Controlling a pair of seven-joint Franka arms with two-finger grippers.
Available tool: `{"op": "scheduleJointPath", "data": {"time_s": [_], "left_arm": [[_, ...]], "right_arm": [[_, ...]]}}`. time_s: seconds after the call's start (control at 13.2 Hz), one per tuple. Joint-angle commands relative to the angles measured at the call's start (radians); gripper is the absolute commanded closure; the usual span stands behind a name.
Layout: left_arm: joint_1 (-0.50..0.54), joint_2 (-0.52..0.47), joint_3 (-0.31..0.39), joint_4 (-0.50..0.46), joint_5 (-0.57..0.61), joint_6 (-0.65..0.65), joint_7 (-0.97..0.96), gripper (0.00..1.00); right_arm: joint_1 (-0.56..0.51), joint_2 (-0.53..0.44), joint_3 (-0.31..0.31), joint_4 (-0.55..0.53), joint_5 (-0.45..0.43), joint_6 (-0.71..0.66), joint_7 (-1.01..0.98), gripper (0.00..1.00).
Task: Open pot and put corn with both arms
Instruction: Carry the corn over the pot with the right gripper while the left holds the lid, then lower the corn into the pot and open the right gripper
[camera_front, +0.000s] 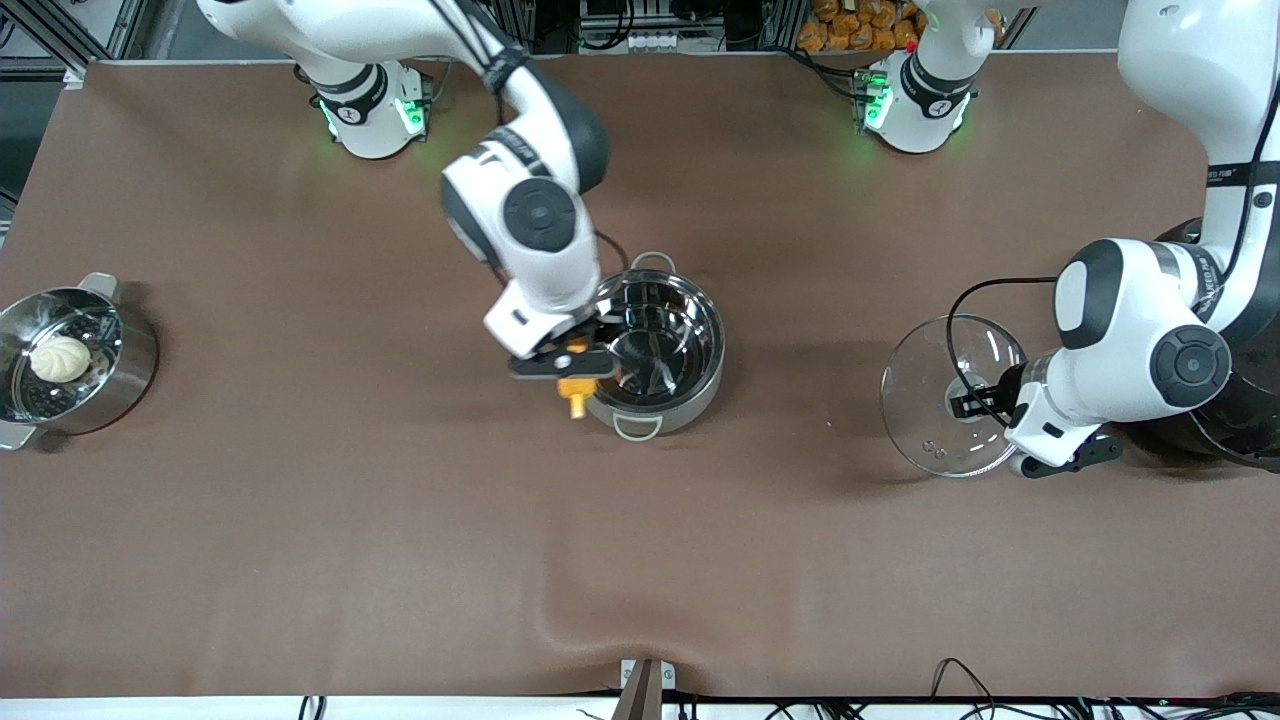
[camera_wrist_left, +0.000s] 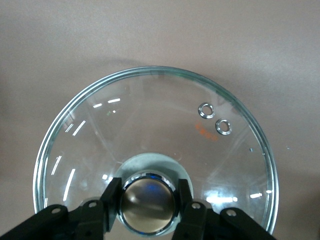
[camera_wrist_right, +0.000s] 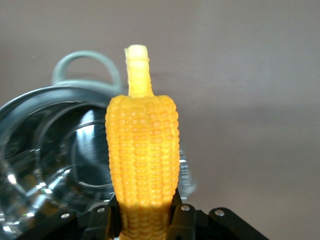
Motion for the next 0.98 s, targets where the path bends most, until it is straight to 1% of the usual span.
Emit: {"op": "scheduleJointPath", "data": {"time_s": [0.0, 0.23, 0.45, 0.68, 0.91], "left_arm": [[0.008, -0.033, -0.008, -0.030, 0.020, 0.016, 0.017, 1.00], [0.008, -0.031, -0.008, -0.033, 0.020, 0.017, 0.017, 1.00], [0.008, -0.034, -0.009, -0.065, 0.020, 0.054, 0.014, 1.00], [0.008, -0.036, -0.011, -0.114, 0.020, 0.120, 0.012, 1.00], [0.006, -0.036, -0.011, -0.131, 0.020, 0.142, 0.011, 1.00]], "right_arm": [[0.028, 0.114, -0.011, 0.139, 0.008, -0.013, 0.017, 1.00], [0.034, 0.129, -0.011, 0.142, 0.012, -0.001, 0.016, 1.00], [0.065, 0.142, -0.011, 0.139, 0.015, -0.002, 0.031, 1.00], [0.079, 0.146, -0.011, 0.137, 0.020, -0.010, 0.045, 1.00], [0.089, 0.142, -0.011, 0.137, 0.023, -0.013, 0.045, 1.00]]}}
